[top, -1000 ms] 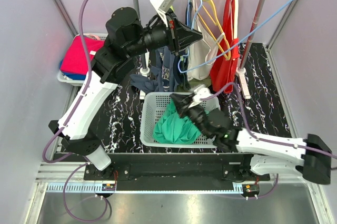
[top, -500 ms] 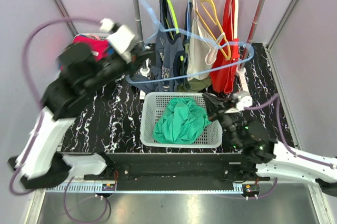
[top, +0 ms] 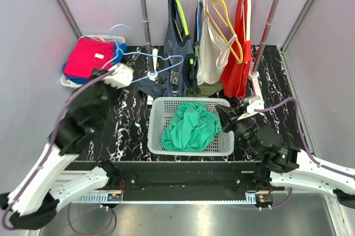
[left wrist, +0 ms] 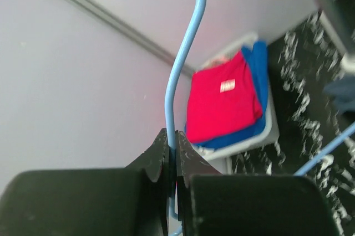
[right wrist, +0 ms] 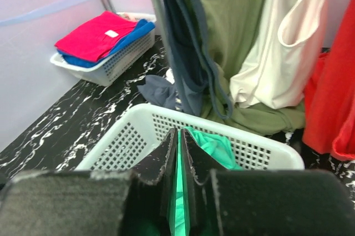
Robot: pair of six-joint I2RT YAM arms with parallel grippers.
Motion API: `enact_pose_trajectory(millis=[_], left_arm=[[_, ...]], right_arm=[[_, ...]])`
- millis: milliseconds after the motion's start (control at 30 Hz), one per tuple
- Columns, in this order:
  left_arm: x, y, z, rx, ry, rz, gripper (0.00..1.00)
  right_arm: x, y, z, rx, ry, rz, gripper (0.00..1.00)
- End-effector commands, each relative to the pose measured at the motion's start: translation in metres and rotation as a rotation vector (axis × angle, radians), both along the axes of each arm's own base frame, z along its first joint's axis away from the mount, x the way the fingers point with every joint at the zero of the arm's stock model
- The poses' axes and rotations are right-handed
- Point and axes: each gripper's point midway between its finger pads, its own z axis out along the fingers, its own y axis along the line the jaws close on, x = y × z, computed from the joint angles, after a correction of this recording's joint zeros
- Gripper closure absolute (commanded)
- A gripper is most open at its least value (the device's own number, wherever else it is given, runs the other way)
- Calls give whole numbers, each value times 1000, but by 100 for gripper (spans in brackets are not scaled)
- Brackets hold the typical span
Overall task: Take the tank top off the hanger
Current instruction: Place the hanger at the clothesline.
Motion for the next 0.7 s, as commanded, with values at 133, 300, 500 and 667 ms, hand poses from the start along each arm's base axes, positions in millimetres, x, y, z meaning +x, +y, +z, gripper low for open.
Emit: enact_pose_trajectory(millis=[133,300,500,667], left_arm=[[41,52,3,35,84,385,100],[68,66,22,95,66,532,100],[89,49,43,44,13,575,100],[90,21,49,89,-128,664,100]], right_arm=[[-9,10,25,62,34,75,88],[-13,8,26,74,38,88,88],[-14,12,26,61,39,107,89],[-14,8,23,58,35,102,89]])
